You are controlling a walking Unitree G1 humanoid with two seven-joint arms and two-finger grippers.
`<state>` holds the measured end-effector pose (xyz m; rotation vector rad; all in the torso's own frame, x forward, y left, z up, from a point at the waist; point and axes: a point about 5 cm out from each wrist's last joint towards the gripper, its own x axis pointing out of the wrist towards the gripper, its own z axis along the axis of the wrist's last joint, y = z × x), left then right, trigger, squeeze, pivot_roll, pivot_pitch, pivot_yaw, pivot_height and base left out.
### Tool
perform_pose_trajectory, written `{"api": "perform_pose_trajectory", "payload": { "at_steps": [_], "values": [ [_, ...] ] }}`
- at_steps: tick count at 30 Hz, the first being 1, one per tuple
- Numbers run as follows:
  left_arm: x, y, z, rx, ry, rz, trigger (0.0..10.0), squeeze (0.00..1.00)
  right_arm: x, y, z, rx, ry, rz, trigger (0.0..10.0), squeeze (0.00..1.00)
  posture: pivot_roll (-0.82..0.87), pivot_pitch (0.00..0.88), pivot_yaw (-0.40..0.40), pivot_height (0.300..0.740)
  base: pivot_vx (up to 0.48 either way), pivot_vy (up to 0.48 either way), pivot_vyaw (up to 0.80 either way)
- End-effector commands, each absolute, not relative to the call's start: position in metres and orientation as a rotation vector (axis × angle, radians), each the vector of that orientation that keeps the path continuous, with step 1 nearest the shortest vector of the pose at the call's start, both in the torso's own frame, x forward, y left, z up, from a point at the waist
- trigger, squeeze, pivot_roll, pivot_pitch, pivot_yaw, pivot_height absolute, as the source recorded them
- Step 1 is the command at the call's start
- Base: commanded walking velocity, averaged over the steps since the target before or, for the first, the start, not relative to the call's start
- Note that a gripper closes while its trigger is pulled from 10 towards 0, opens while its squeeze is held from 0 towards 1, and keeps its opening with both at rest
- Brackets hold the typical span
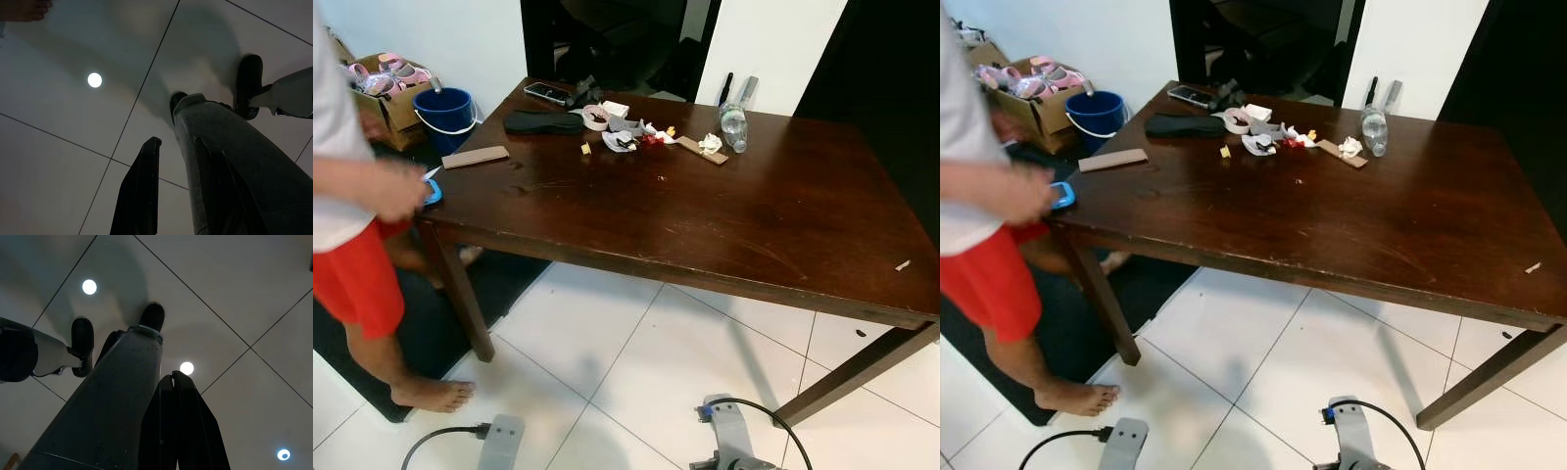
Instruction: Picking trash to rubbish bin
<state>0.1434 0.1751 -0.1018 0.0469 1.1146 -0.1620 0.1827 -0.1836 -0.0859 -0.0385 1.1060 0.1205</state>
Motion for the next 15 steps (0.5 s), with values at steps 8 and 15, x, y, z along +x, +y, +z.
{"api": "perform_pose_trajectory", "payload": {
  "at_steps": [8, 15],
  "values": [
    [0.1347, 0.1706, -0.1054, 0.045, 1.149, -0.179, 10.0, 0.00, 0.1824, -0.1840, -0.0860, -0.031, 1.112, 0.118, 10.0, 0.00, 0.08, 0.037, -0.054, 0.740, 0.000, 0.000, 0.00],
    [0.1353, 0.1710, -0.1051, 0.046, 1.147, -0.179, 10.0, 0.00, 0.1839, -0.1841, -0.0853, -0.028, 1.108, 0.115, 10.0, 0.00, 0.08, 0.043, -0.053, 0.740, 0.000, 0.000, 0.00]
  ]
}}
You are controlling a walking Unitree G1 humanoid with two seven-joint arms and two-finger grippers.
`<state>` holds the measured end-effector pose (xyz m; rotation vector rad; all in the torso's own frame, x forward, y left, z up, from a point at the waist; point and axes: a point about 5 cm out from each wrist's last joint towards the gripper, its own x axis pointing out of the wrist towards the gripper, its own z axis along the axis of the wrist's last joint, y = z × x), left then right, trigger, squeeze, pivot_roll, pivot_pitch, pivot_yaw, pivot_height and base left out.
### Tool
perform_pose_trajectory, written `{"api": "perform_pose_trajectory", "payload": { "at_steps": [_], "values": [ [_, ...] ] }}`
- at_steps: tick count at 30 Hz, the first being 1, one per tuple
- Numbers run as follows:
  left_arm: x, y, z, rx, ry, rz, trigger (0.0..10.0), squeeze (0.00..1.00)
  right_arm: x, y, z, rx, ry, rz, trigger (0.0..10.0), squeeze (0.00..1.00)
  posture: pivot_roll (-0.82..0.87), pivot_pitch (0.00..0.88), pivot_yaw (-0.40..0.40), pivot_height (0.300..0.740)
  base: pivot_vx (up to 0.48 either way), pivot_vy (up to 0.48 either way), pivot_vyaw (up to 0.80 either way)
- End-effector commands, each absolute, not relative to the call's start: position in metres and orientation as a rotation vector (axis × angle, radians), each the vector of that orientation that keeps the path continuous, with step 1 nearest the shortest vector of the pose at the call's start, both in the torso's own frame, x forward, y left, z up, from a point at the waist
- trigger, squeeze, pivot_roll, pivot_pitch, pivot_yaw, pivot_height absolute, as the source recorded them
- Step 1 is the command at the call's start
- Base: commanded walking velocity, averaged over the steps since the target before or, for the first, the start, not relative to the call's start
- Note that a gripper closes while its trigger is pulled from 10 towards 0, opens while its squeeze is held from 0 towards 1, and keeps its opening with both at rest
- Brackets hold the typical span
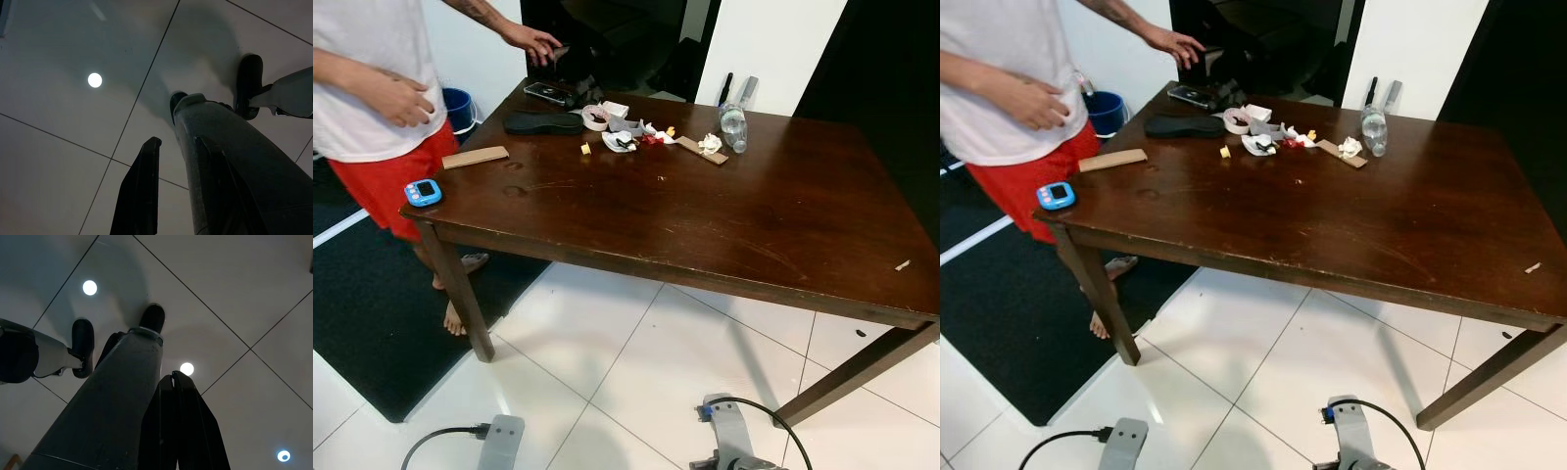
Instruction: Picking trash to rubbish bin
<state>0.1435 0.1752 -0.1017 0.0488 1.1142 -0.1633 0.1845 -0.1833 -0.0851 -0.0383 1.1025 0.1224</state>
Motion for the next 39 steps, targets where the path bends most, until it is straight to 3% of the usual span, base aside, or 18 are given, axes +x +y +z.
{"api": "perform_pose_trajectory", "payload": {
  "at_steps": [1, 39],
  "values": [
    [0.1354, 0.1711, -0.1051, 0.046, 1.146, -0.179, 10.0, 0.00, 0.1840, -0.1841, -0.0852, -0.028, 1.108, 0.114, 10.0, 0.00, 0.08, 0.043, -0.053, 0.740, 0.000, 0.000, 0.00],
    [0.1358, 0.1715, -0.1050, 0.045, 1.140, -0.163, 10.0, 0.00, 0.1860, -0.1842, -0.0842, -0.004, 1.092, 0.106, 10.0, 0.00, 0.08, 0.048, -0.053, 0.740, 0.000, 0.000, 0.00]
  ]
}}
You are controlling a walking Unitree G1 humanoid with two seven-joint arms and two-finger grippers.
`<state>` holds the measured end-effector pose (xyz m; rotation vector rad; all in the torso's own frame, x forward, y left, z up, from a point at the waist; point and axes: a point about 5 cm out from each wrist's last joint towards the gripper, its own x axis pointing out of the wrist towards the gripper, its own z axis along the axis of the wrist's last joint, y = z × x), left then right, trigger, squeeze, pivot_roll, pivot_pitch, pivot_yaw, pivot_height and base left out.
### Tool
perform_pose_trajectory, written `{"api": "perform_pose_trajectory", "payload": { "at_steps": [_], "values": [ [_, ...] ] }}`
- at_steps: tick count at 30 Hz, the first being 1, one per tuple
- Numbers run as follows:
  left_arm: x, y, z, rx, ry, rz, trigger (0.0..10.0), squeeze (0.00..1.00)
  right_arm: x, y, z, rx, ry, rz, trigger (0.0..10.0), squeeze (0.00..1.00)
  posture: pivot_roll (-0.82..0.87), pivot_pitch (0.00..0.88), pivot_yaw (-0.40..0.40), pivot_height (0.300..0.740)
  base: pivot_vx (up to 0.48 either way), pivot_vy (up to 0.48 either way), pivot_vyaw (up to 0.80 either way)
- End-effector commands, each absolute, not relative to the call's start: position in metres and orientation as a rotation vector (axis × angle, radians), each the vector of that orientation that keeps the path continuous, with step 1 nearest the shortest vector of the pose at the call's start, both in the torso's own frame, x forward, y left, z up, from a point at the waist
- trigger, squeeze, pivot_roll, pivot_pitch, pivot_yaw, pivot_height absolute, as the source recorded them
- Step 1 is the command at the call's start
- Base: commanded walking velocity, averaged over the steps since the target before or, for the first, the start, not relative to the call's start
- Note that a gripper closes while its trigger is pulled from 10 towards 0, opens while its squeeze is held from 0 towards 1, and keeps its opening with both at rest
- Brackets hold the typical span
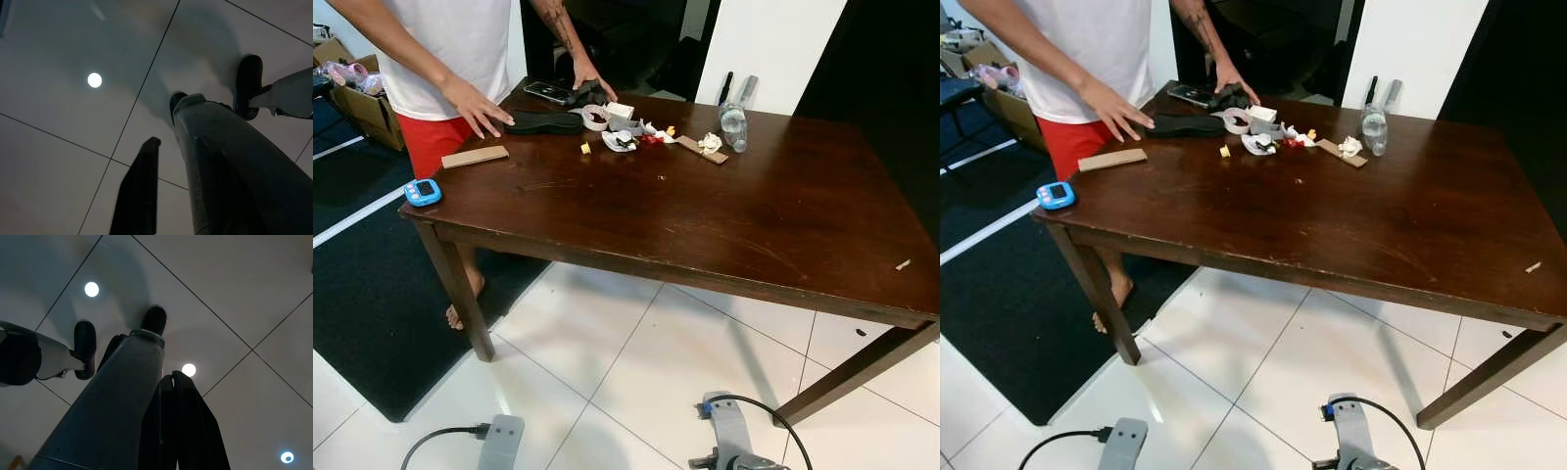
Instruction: Picking trash to rubbish bin
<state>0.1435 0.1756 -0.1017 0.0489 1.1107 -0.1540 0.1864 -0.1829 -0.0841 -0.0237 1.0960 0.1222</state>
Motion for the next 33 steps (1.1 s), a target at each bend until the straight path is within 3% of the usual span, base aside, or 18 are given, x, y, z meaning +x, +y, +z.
{"api": "perform_pose_trajectory", "payload": {
  "at_steps": [1, 2, 3, 4, 33],
  "values": [
    [0.1361, 0.1716, -0.1048, 0.034, 1.139, -0.157, 10.0, 0.68, 0.1861, -0.1840, -0.0841, 0.011, 1.085, 0.100, 10.0, 0.32, 0.08, 0.048, -0.053, 0.740, 0.000, 0.000, 0.00],
    [0.1366, 0.1721, -0.1046, 0.024, 1.136, -0.147, 10.0, 0.95, 0.1863, -0.1841, -0.0839, 0.024, 1.079, 0.094, 10.0, 0.64, 0.07, 0.049, -0.052, 0.740, 0.000, 0.000, 0.00],
    [0.1366, 0.1721, -0.1046, 0.024, 1.136, -0.147, 10.0, 0.95, 0.1863, -0.1841, -0.0839, 0.024, 1.079, 0.094, 10.0, 0.64, 0.07, 0.049, -0.052, 0.740, 0.000, 0.000, 0.00],
    [0.1369, 0.1728, -0.1045, 0.010, 1.135, -0.132, 10.0, 1.00, 0.1865, -0.1842, -0.0837, 0.036, 1.072, 0.088, 10.0, 1.00, 0.07, 0.049, -0.052, 0.740, 0.000, 0.000, 0.00],
    [0.1437, 0.1755, -0.1019, -0.046, 1.093, -0.046, 10.0, 1.00, 0.1872, -0.1871, -0.0826, 0.104, 1.038, 0.062, 10.0, 1.00, 0.08, 0.059, -0.055, 0.740, 0.000, 0.000, 0.00]
  ]
}}
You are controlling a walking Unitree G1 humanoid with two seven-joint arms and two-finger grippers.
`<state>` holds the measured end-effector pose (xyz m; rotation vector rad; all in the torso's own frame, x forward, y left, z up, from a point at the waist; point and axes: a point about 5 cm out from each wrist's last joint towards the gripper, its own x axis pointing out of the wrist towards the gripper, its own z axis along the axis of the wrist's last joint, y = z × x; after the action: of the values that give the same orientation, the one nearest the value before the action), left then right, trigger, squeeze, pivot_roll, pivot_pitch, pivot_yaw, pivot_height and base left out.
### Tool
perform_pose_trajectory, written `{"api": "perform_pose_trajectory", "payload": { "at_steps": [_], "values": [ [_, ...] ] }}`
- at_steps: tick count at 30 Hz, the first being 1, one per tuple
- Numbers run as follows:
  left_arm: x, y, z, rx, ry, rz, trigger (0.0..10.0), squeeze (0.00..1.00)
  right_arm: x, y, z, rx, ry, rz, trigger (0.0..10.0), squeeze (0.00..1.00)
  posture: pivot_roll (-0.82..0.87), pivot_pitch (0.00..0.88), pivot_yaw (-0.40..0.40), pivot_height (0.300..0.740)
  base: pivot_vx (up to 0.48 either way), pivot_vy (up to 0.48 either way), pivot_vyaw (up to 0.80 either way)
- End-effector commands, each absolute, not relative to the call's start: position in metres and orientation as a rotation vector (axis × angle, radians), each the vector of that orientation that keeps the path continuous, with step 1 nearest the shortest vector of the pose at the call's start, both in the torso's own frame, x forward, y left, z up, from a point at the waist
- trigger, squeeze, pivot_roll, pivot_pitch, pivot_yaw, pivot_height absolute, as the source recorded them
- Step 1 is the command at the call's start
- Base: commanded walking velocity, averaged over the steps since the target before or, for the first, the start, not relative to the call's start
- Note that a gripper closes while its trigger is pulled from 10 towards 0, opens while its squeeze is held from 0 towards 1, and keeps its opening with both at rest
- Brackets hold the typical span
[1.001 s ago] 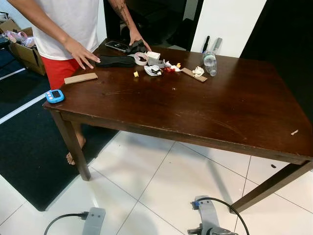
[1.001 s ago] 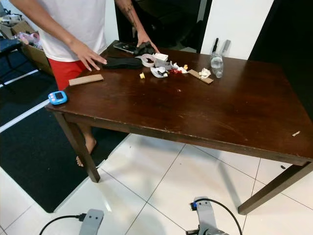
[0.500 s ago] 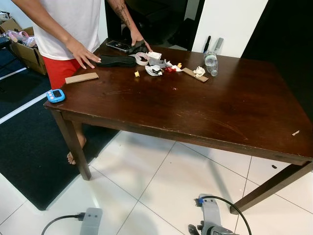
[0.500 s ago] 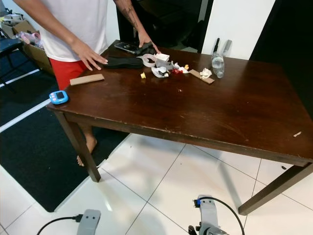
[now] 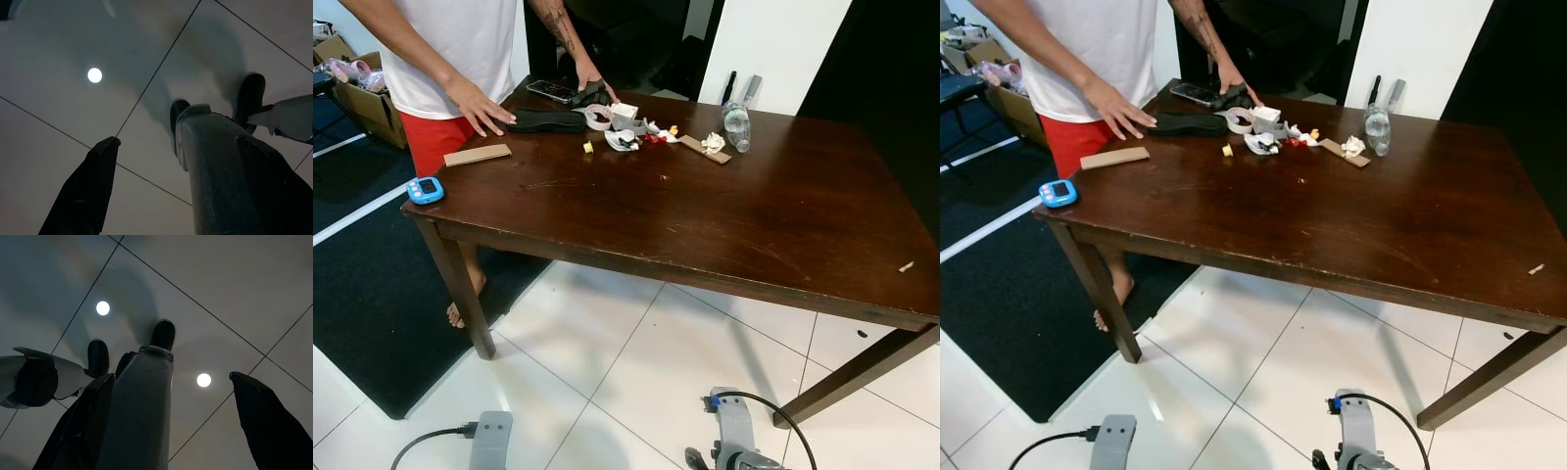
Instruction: Picking trash to rubbish bin
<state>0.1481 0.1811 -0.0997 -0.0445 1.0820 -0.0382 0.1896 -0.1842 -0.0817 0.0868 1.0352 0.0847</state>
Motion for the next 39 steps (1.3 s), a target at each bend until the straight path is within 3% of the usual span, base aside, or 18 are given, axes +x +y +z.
{"api": "perform_pose_trajectory", "payload": {
  "at_steps": [1, 2, 3, 4, 5, 15, 16, 21, 30, 39],
  "values": [
    [0.144, 0.176, -0.102, -0.046, 1.093, -0.046, 10.0, 1.00, 0.187, -0.187, -0.083, 0.104, 1.038, 0.062, 10.0, 1.00, 0.08, 0.059, -0.055, 0.740, 0.000, 0.000, 0.00],
    [0.143, 0.174, -0.102, -0.033, 1.097, -0.065, 10.0, 1.00, 0.190, -0.188, -0.081, 0.129, 1.029, 0.042, 10.0, 0.64, 0.06, 0.066, -0.049, 0.740, 0.000, 0.000, 0.00],
    [0.142, 0.173, -0.103, -0.018, 1.103, -0.089, 10.0, 1.00, 0.195, -0.190, -0.078, 0.184, 1.005, 0.015, 10.0, 0.00, 0.06, 0.072, -0.046, 0.740, 0.000, 0.000, 0.00],
    [0.142, 0.173, -0.103, -0.018, 1.103, -0.089, 10.0, 1.00, 0.195, -0.190, -0.078, 0.184, 1.005, 0.015, 10.0, 0.00, 0.06, 0.072, -0.046, 0.740, 0.000, 0.000, 0.00],
    [0.139, 0.172, -0.104, -0.002, 1.118, -0.126, 10.0, 0.00, 0.205, -0.192, -0.072, 0.250, 0.958, -0.018, 10.0, 0.00, 0.05, 0.076, -0.041, 0.740, 0.000, 0.000, 0.00],
    [0.135, 0.174, -0.105, -0.030, 1.134, -0.136, 10.0, 0.00, 0.181, -0.178, -0.087, 0.181, 1.050, 0.049, 10.0, 0.00, 0.09, 0.031, -0.048, 0.740, 0.000, 0.000, 0.00],
    [0.139, 0.172, -0.103, -0.005, 1.127, -0.160, 10.0, 0.00, 0.182, -0.174, -0.086, 0.134, 1.058, 0.097, 10.0, 0.00, 0.10, 0.000, -0.044, 0.740, 0.000, 0.000, 0.00],
    [0.144, 0.170, -0.102, 0.039, 1.120, -0.204, 10.0, 0.00, 0.191, -0.171, -0.082, 0.121, 1.042, 0.132, 10.0, 0.00, 0.09, 0.000, -0.033, 0.740, 0.000, 0.000, 0.00],
    [0.178, 0.154, -0.089, 0.000, 1.032, -0.258, 10.0, 0.00, 0.215, -0.148, -0.070, 0.086, 0.983, 0.263, 10.0, 0.00, 0.09, 0.000, -0.038, 0.740, 0.000, 0.000, 0.00],
    [0.168, 0.152, -0.093, -0.021, 1.063, -0.280, 10.0, 0.00, 0.211, -0.152, -0.072, 0.089, 0.998, 0.244, 10.0, 0.00, 0.08, 0.000, -0.040, 0.740, 0.000, 0.000, 0.00]
  ]
}}
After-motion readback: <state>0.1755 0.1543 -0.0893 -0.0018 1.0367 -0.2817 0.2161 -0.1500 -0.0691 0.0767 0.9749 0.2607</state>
